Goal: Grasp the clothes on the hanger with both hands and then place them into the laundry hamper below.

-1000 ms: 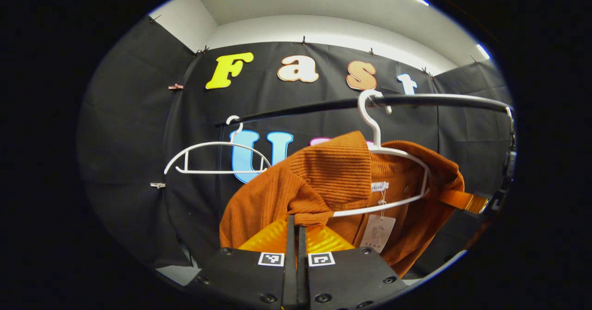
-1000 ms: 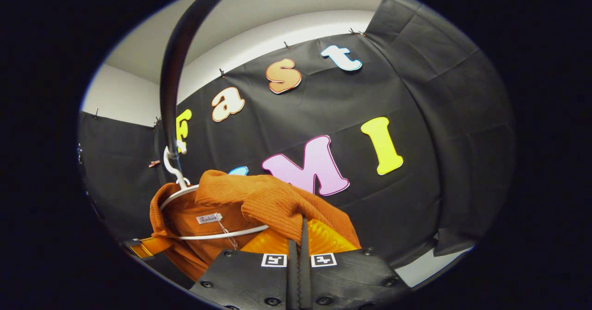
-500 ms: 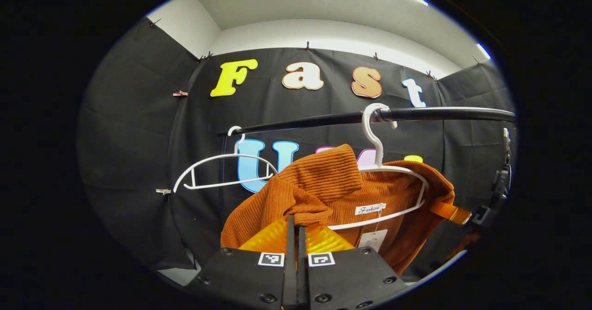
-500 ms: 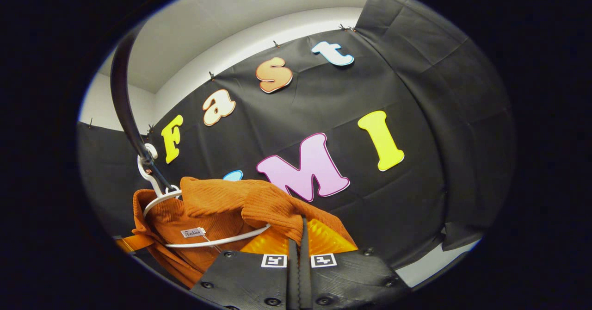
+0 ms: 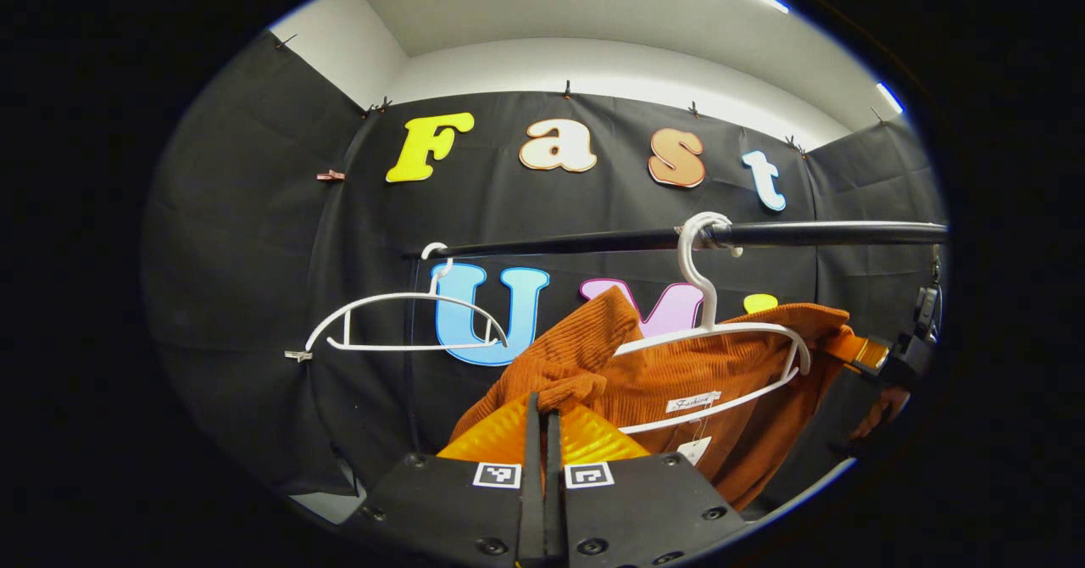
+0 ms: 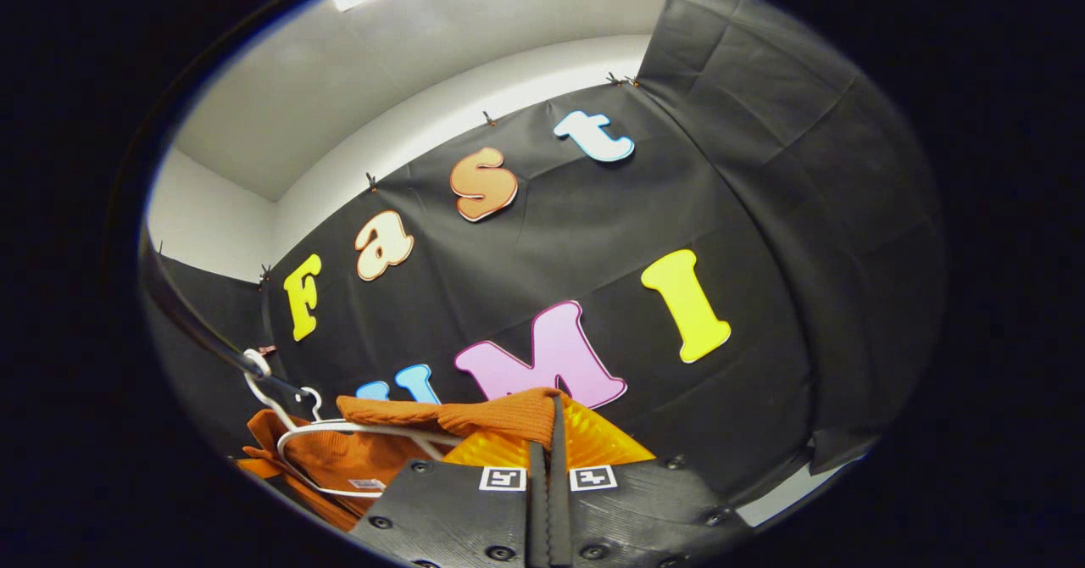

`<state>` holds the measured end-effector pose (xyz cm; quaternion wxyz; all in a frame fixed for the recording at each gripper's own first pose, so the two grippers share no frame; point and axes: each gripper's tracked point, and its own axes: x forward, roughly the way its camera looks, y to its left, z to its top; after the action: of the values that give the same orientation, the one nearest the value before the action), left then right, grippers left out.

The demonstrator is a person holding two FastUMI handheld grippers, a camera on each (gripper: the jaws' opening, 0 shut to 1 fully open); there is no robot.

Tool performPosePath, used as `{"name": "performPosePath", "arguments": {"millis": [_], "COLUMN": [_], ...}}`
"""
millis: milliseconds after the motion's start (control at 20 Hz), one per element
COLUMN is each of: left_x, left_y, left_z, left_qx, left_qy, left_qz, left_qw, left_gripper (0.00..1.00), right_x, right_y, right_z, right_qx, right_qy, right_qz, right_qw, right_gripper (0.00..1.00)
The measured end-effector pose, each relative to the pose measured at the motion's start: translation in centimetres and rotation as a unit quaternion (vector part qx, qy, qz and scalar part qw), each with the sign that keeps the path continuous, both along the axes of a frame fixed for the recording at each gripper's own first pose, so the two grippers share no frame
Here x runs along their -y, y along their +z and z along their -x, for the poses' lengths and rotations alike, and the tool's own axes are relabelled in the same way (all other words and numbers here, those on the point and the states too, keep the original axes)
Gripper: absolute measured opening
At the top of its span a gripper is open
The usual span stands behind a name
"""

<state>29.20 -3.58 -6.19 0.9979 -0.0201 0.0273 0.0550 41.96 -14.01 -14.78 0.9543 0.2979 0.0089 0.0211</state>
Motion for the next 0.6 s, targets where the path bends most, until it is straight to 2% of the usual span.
{"name": "performPosePath", "arguments": {"millis": [150, 300, 450, 600], "left_x": [0.0, -0.1, -2.0, -5.9], "left_y": [0.5, 1.1, 0.8, 0.2], "left_z": [-1.2, -1.2, -0.6, 0.0], "left_qx": [-0.003, -0.005, -0.012, -0.021], "left_qy": [-0.01, -0.011, 0.003, 0.035], "left_qz": [-0.005, -0.011, -0.015, -0.029], "left_qw": [1.0, 1.0, 1.0, 0.999], "left_gripper": [0.05, 0.05, 0.05, 0.05], "right_x": [0.2, -1.3, -5.0, -9.8], "right_y": [-3.6, -8.9, -13.3, -14.9], "right_z": [-2.3, -3.1, -0.8, 2.9], "right_qx": [-0.041, -0.087, -0.127, -0.149], "right_qy": [0.005, 0.03, 0.065, 0.113], "right_qz": [0.022, 0.007, -0.022, -0.04], "right_qw": [0.999, 0.996, 0.989, 0.982], "right_gripper": [0.04, 0.04, 0.04, 0.04]}}
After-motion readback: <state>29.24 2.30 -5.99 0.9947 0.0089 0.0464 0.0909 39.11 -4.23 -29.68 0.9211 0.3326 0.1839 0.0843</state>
